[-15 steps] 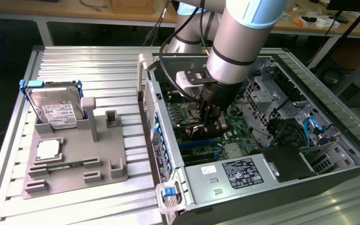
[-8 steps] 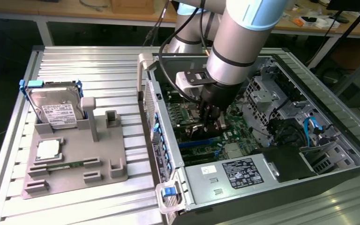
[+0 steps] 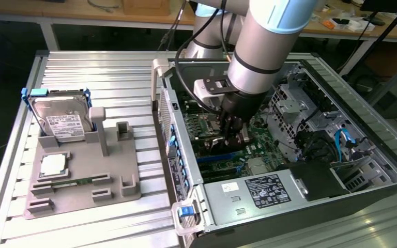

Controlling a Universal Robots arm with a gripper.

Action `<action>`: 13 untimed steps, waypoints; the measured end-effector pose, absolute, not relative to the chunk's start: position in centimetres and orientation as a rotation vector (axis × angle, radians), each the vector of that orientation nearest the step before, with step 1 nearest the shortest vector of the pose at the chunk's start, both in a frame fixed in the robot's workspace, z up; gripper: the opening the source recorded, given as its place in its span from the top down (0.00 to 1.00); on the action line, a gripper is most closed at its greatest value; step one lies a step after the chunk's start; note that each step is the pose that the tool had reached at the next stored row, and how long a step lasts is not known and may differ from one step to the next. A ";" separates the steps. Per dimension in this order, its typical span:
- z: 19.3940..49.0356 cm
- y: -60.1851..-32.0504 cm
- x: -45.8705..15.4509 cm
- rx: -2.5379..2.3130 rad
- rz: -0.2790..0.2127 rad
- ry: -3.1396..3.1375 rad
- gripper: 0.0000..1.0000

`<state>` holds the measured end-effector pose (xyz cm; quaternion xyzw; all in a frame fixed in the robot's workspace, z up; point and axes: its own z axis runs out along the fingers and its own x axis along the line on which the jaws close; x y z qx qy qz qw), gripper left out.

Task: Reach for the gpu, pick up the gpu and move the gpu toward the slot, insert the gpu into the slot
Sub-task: 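Insert the gpu into the slot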

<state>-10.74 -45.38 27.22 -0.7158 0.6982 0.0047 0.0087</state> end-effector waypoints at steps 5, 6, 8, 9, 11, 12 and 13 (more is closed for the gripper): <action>26.7 -45.4 -10.7 -2.237 0.015 2.181 0.73; 26.7 -45.4 -10.7 -2.237 0.015 2.182 0.73; 26.7 -45.4 -10.7 -2.237 0.015 2.181 0.73; 26.7 -45.4 -10.7 -2.236 0.015 2.181 0.73; 27.0 -45.4 -10.8 -2.236 0.015 2.182 0.73; 27.2 -45.4 -10.8 -2.236 0.015 2.182 0.73; 27.3 -45.4 -10.8 -2.236 0.015 2.182 0.73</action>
